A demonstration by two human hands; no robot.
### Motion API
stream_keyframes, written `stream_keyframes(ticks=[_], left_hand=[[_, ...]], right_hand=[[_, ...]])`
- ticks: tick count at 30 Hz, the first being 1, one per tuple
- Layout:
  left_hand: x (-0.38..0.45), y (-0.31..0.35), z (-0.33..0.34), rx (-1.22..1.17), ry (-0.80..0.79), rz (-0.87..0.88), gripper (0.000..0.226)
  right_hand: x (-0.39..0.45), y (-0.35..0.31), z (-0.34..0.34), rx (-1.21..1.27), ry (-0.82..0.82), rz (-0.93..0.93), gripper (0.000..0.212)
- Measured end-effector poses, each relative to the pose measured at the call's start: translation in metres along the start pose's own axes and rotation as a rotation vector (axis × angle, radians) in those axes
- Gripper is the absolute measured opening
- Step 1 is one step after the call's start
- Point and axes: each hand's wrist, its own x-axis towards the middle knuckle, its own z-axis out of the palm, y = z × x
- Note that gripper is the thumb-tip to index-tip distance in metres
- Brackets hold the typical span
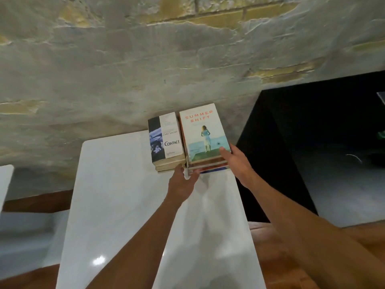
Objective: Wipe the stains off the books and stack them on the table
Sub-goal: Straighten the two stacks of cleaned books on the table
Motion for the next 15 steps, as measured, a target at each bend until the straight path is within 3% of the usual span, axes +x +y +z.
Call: stream_keyframes(ticks=[6,15], left_hand=[[0.016,-0.001,0.022,0.016,0.057,0.015,0.053],[0.014,-0.004,0.029,0.118,0.098,0.088,0.053]], right_hand=[[0.012,0.011,-0.001,-0.017,-0.106,-0.060,0.035],[0.005,0.021,0.003,0.028,-0.027,-0.095,0.037]])
